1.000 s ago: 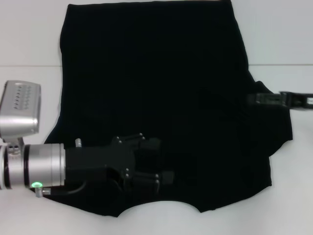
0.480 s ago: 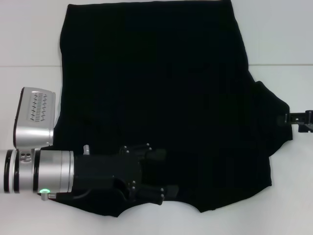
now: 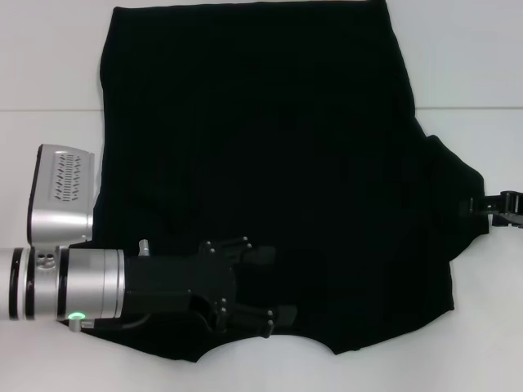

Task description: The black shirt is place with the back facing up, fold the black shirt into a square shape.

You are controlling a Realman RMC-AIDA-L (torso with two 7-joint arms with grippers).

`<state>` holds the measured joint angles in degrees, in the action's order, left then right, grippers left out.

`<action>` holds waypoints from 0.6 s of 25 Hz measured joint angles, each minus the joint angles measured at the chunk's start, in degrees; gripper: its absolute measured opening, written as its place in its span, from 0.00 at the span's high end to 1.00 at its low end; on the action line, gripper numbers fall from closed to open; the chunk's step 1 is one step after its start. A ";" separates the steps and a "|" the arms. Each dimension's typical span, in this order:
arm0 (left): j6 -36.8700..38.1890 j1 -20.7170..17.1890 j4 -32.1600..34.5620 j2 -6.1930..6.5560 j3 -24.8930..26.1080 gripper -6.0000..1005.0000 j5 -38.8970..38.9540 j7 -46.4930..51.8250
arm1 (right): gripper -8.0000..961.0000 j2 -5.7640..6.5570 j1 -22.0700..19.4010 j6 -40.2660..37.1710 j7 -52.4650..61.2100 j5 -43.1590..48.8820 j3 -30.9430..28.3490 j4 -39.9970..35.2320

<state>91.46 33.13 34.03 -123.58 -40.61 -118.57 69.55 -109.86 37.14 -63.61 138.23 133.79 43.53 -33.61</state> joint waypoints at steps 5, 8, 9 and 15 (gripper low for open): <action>-0.34 0.12 0.02 0.00 0.00 0.04 0.00 0.30 | 0.16 -0.05 0.08 1.47 -0.37 0.13 -0.02 1.00; -0.36 0.18 0.02 0.00 0.00 0.04 0.08 0.32 | 0.19 -0.43 0.10 2.01 -0.50 0.15 -0.02 1.23; -0.36 0.24 0.01 0.00 0.00 0.04 0.14 0.32 | 0.20 -0.62 0.14 2.25 -0.61 0.15 -0.02 1.29; -0.36 0.39 -0.03 0.02 0.01 0.04 0.18 0.36 | 0.27 -1.67 0.39 3.88 -1.45 0.16 -0.02 1.73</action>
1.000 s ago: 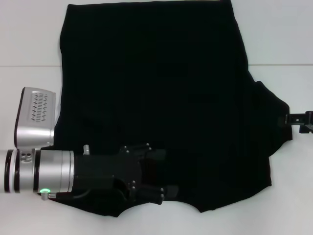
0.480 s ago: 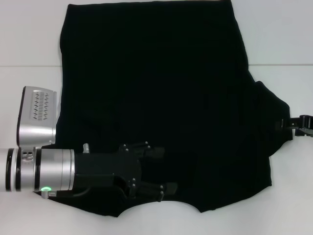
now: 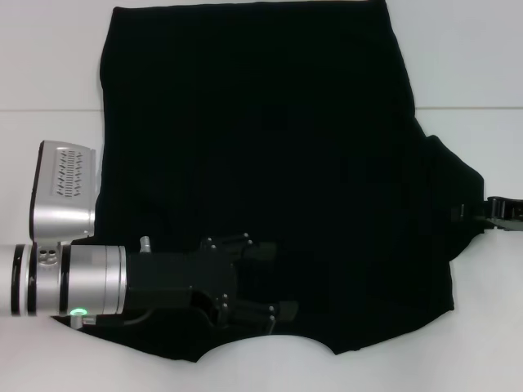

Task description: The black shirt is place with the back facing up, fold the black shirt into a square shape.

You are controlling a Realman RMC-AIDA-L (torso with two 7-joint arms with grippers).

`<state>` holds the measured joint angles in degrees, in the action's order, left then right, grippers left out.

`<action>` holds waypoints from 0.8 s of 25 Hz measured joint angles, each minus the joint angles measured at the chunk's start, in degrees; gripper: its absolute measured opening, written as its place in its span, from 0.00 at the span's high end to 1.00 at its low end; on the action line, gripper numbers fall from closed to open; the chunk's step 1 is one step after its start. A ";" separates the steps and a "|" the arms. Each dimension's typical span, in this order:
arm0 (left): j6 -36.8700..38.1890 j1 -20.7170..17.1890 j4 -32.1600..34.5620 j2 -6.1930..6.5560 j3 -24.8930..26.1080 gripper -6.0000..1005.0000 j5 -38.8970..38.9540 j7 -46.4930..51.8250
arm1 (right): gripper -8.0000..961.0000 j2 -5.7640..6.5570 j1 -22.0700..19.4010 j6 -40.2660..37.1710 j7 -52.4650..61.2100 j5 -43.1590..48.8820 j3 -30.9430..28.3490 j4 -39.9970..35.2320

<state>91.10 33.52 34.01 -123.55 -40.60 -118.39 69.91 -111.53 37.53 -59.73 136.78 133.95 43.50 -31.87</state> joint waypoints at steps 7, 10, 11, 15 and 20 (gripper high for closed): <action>-0.05 0.12 0.00 0.12 0.26 0.04 -0.01 0.12 | 0.49 -0.42 0.09 0.59 -0.02 0.65 -0.08 0.06; -0.05 0.14 0.00 0.16 0.33 0.04 0.00 0.14 | 0.62 -0.44 0.09 0.61 -0.03 0.68 -0.06 0.06; -0.05 0.14 0.00 0.16 0.34 0.04 0.00 0.14 | 0.64 -0.44 0.09 0.62 -0.02 0.68 -0.04 0.06; -0.05 0.14 0.00 0.15 0.41 0.04 0.06 0.14 | 0.73 -0.47 0.02 0.66 -0.03 0.70 -0.01 0.06; -0.04 0.14 0.00 0.05 0.43 0.04 0.21 0.14 | 0.85 -0.53 -0.36 0.71 -0.33 0.69 -0.21 0.06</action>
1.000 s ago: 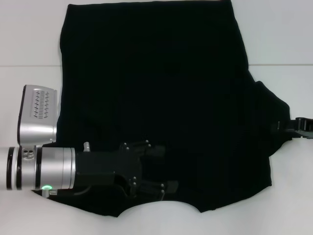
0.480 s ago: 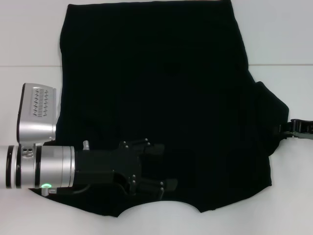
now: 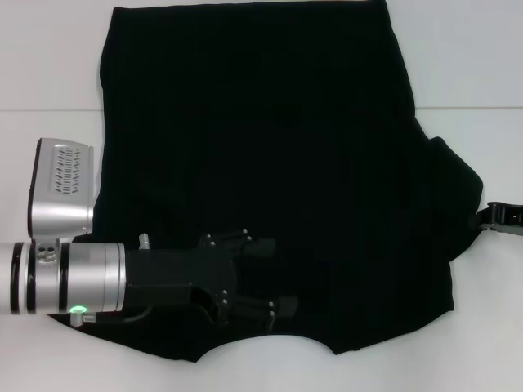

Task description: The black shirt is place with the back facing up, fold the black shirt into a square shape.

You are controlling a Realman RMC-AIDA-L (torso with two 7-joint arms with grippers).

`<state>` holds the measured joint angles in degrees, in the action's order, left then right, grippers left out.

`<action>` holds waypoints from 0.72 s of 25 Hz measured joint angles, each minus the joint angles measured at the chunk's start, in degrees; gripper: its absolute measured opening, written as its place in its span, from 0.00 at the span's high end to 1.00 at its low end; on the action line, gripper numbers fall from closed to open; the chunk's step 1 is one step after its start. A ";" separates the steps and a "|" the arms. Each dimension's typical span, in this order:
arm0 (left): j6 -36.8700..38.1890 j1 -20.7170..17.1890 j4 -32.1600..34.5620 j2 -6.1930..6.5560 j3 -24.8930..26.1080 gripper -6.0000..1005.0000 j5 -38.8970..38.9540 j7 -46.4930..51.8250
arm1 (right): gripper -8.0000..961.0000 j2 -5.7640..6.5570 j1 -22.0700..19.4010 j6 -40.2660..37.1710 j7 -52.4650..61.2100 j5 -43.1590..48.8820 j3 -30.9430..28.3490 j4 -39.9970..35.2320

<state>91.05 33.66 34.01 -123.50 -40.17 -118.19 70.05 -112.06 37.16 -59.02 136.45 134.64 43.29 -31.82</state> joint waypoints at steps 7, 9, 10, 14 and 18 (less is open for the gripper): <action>0.26 0.00 0.00 -0.21 0.01 0.04 0.06 0.07 | 0.97 0.01 -1.25 0.08 -2.37 -0.39 -3.67 -0.66; 0.41 -0.02 0.00 -0.23 0.04 0.04 0.06 0.10 | 0.97 0.01 -1.57 0.07 -3.60 -0.40 -5.68 -0.69; 0.50 -0.08 0.01 -0.24 0.05 0.04 0.07 0.12 | 0.97 0.01 -1.69 0.07 -4.24 -0.40 -6.65 -0.70; 0.53 -0.38 0.00 -0.33 0.09 0.04 0.07 0.16 | 0.97 0.09 -2.16 0.07 -6.50 -0.43 -10.21 -0.64; 0.43 -0.43 -0.05 -0.34 0.17 0.04 0.07 0.18 | 0.97 -0.36 -2.26 1.33 -8.85 -0.49 -13.09 -0.30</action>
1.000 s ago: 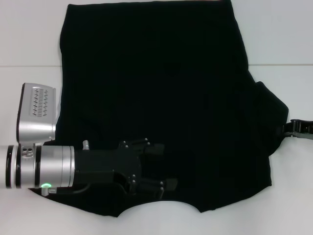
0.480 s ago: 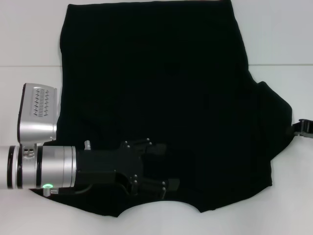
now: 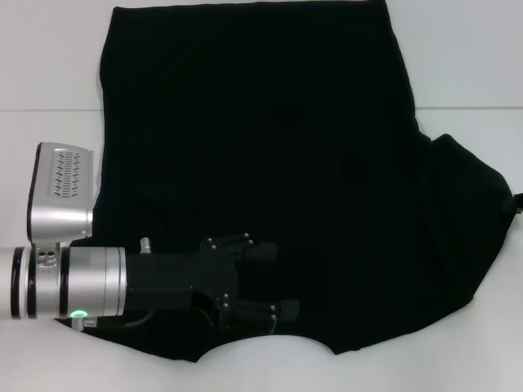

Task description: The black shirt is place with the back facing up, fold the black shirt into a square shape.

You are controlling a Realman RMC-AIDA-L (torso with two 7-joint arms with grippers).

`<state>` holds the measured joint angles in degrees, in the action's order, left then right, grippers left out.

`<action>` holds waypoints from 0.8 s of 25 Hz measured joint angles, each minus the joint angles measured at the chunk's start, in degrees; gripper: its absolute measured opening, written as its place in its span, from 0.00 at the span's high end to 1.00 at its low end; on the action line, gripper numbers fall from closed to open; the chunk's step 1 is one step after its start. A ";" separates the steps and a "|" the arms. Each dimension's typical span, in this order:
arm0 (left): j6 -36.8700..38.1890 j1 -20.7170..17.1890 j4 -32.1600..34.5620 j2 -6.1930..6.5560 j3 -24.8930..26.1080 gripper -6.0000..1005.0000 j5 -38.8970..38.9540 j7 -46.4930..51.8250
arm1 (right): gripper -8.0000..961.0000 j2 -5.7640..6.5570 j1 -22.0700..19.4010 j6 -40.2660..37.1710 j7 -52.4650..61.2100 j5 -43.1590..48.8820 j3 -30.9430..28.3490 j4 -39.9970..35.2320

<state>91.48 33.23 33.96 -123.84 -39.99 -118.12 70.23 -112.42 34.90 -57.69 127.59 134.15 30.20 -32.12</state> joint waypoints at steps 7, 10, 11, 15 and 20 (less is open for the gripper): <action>-0.10 -0.06 -0.05 0.00 0.01 0.04 0.00 0.00 | 0.97 -1.19 0.10 2.96 -2.32 -0.03 -0.57 0.27; -0.17 -0.09 -0.12 0.00 0.01 0.04 0.00 0.00 | 0.97 -1.59 0.42 4.28 -3.05 -0.09 -0.60 0.27; -0.22 -0.09 -0.14 0.00 0.01 0.04 0.00 0.00 | 0.97 -1.72 0.45 4.56 -3.17 -0.09 -0.60 0.25; -0.34 -0.05 -0.14 0.00 0.01 0.04 0.00 0.00 | 0.97 -2.08 0.53 5.67 -3.37 -0.11 -0.64 0.00; -0.35 0.12 -0.14 0.00 0.01 0.04 0.00 0.00 | 0.97 -2.08 0.10 6.06 -3.07 -0.12 -0.94 -0.20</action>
<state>91.14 33.35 33.82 -123.84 -39.99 -118.12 70.23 -114.51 35.00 -51.63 124.52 134.03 29.26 -32.32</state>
